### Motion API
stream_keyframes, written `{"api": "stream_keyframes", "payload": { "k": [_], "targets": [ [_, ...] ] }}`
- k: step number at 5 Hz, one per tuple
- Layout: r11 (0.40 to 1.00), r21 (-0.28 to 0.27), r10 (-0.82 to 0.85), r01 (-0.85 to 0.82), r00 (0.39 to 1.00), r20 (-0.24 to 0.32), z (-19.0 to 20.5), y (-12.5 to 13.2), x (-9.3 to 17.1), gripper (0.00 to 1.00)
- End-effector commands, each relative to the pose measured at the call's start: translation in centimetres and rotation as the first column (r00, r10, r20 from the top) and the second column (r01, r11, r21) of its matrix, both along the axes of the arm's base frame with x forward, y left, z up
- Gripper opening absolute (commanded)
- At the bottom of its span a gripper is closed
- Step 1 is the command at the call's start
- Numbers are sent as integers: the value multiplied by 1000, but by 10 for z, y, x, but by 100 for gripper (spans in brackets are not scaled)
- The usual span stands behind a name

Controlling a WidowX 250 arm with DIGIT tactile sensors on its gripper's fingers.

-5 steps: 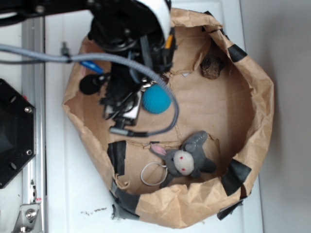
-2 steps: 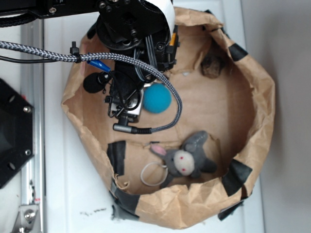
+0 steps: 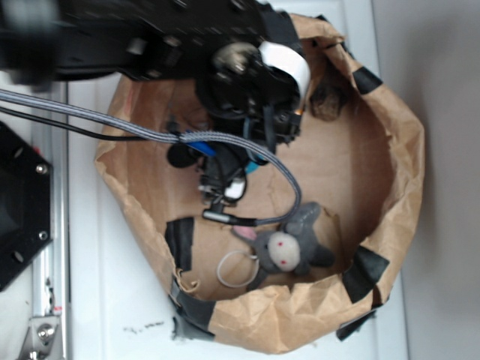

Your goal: Grab the silver keys.

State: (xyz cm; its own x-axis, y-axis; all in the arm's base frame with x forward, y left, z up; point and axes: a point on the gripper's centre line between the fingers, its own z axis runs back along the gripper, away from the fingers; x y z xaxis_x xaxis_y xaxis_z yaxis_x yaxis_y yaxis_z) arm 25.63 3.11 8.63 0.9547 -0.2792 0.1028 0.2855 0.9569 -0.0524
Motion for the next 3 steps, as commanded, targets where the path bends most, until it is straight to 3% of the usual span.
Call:
{"api": "stream_keyframes", "payload": {
  "k": [1, 2, 3],
  "targets": [
    [999, 16, -53, 52, 996, 68, 11, -4, 14, 100],
    [995, -52, -81, 83, 996, 43, 9, 6, 14, 100],
    [993, -52, -103, 105, 994, 40, 9, 6, 8, 100]
  ]
}}
